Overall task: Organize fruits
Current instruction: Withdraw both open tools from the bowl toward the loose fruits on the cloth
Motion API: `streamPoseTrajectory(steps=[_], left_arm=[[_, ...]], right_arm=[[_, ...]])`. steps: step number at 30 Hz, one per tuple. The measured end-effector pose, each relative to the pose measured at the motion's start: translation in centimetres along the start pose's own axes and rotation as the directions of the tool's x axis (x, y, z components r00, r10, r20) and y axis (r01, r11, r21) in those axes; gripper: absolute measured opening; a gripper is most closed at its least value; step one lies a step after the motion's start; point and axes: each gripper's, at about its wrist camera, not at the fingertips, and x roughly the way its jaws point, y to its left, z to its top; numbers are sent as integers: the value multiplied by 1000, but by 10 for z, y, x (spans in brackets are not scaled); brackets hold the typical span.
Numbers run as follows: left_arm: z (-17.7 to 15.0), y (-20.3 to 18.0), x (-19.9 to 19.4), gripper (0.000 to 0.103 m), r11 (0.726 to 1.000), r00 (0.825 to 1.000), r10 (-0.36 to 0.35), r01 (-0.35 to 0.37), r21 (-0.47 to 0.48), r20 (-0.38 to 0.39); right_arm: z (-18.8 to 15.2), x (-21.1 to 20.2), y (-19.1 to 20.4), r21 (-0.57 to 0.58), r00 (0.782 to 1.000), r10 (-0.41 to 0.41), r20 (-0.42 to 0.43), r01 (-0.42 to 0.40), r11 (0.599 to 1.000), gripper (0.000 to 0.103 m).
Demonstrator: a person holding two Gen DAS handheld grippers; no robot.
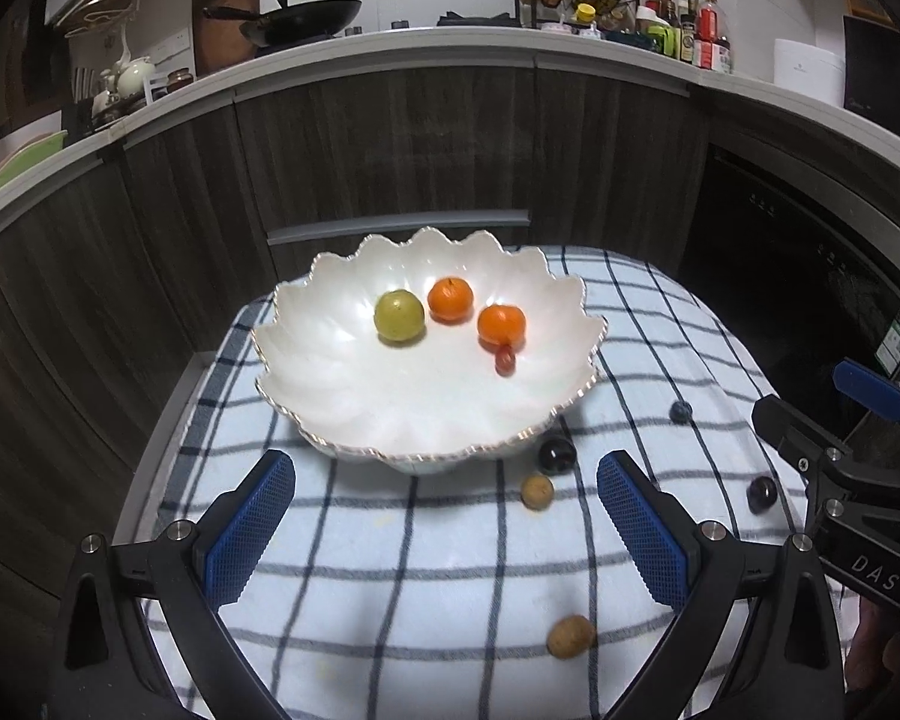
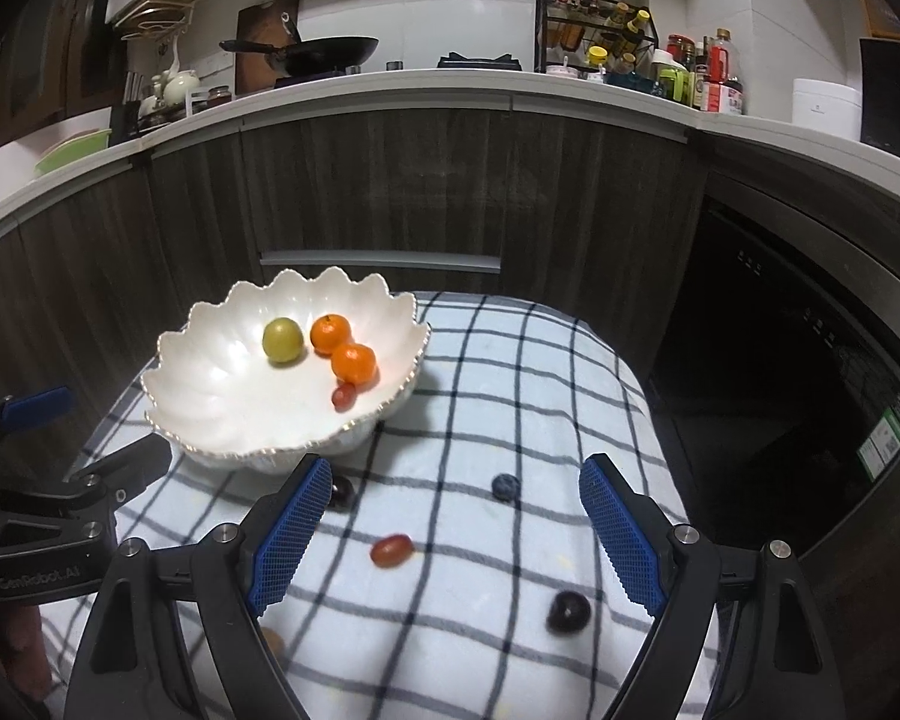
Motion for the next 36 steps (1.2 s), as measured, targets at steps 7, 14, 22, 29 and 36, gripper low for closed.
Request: streamPoseTrajectory(steps=[7, 14, 22, 29, 36], left_arm=[[-19, -9, -5, 103, 1000, 1000, 6, -6, 22, 1], [-32, -17, -11, 103, 1000, 1000, 5, -6, 25, 13], [-42, -27, -13, 103, 999, 1000, 2, -3, 39, 7], [-53, -34, -14, 102, 1000, 1000, 7, -7, 27, 16], [-62, -42, -9, 98, 1000, 1000, 9, -9, 28, 2]], right_arm=[[-15, -8, -8, -11, 1000, -8, -3, 8, 1000, 86], [-27, -12, -11, -21, 1000, -9, -5, 9, 1000, 86], [-42, -11, -21, -2, 1000, -7, -25, 7, 1000, 86], [-54, -12, -28, 8, 1000, -7, -29, 7, 1000, 86], [-64, -7, -35, 1, 999, -13, -39, 13, 1000, 86]])
